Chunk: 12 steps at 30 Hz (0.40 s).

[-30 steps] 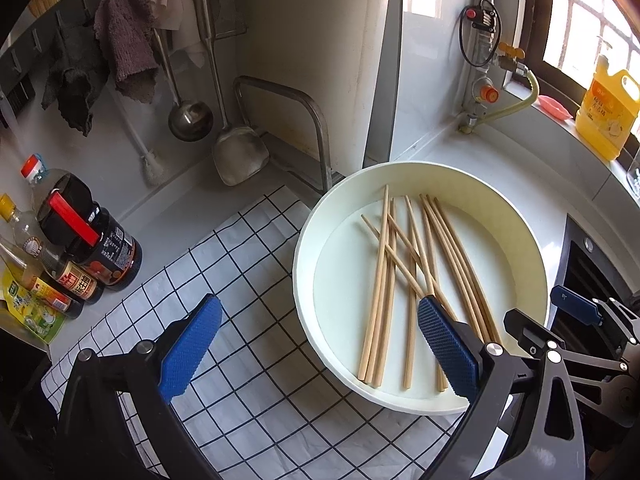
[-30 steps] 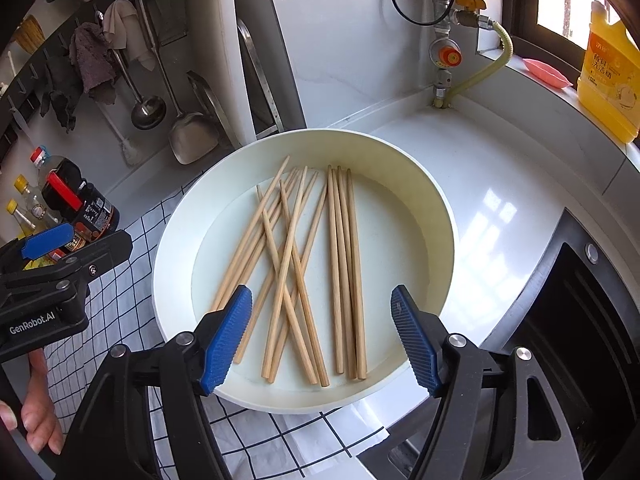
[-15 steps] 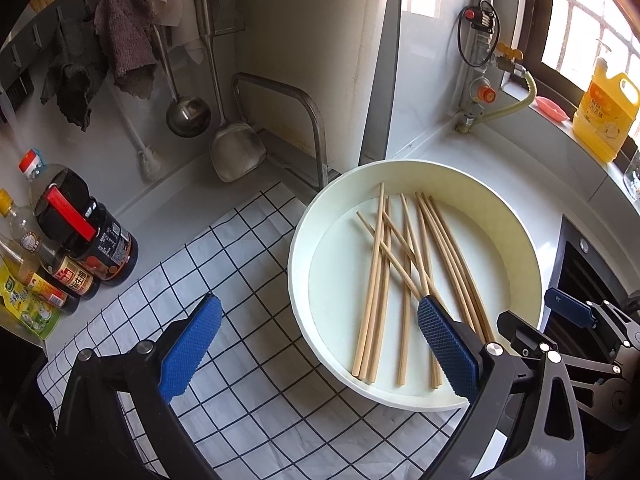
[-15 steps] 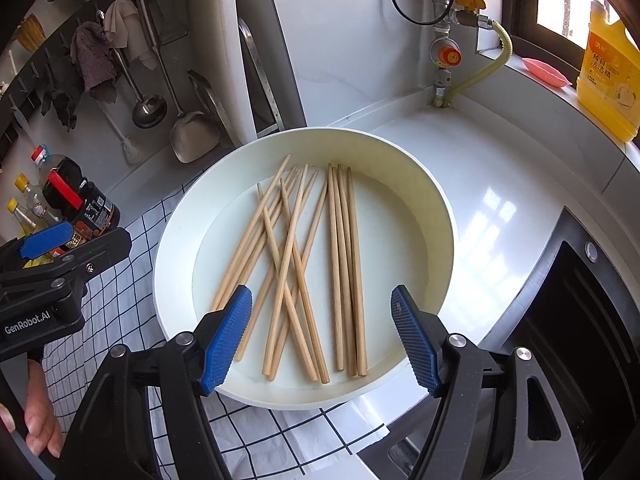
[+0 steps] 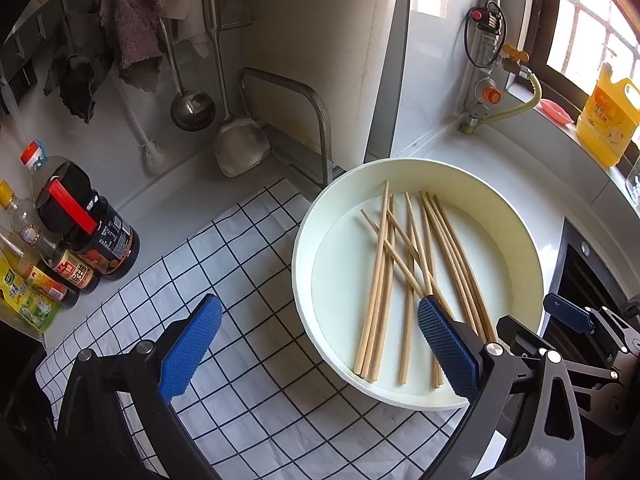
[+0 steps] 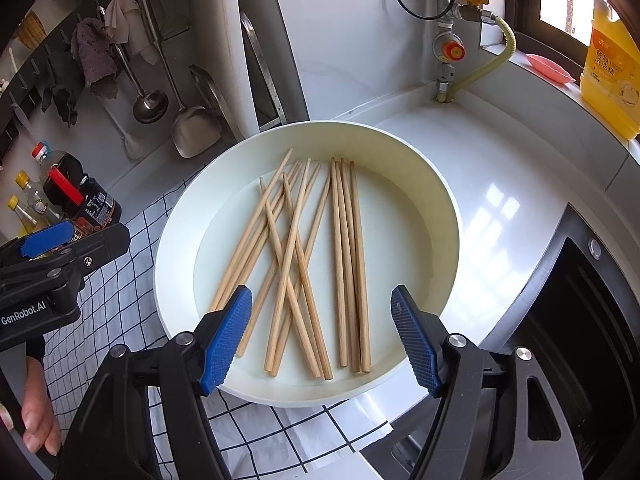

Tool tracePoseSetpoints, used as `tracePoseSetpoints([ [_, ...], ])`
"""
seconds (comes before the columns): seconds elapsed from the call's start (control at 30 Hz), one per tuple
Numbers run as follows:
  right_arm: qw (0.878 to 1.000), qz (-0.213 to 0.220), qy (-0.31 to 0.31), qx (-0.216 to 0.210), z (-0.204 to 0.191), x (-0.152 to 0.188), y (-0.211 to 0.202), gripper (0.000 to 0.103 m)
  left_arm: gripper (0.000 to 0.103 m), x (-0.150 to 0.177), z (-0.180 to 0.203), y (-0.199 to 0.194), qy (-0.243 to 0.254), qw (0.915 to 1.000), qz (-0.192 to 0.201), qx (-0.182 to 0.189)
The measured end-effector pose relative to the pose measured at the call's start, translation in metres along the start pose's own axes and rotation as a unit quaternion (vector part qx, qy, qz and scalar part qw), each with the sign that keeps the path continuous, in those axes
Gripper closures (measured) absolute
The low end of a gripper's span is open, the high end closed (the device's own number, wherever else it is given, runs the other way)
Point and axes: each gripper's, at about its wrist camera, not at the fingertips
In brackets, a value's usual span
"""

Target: Organize utensils

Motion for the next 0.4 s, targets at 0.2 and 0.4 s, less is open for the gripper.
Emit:
tracePoseSetpoints([
  [0.2,1.0,0.001,0.0,-0.002,0.0001,-0.0013,-0.0007,0.034,0.006,-0.0002,0.0008,-0.0021,0.003,1.0,0.004,-0.004],
  [0.4,1.0,0.01,-0.002,-0.01,-0.0047,0.0018,-0.0055,0.033,0.006,0.0059,-0.0065,-0.0018,-0.002,0.9999,0.002,-0.012],
])
Point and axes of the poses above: each gripper's, at about its wrist camera, not at the fingertips, and y roughly the way its jaws point, z to its right, x to its underside, and after that the axes turned 7 degrees about -x, right-handed
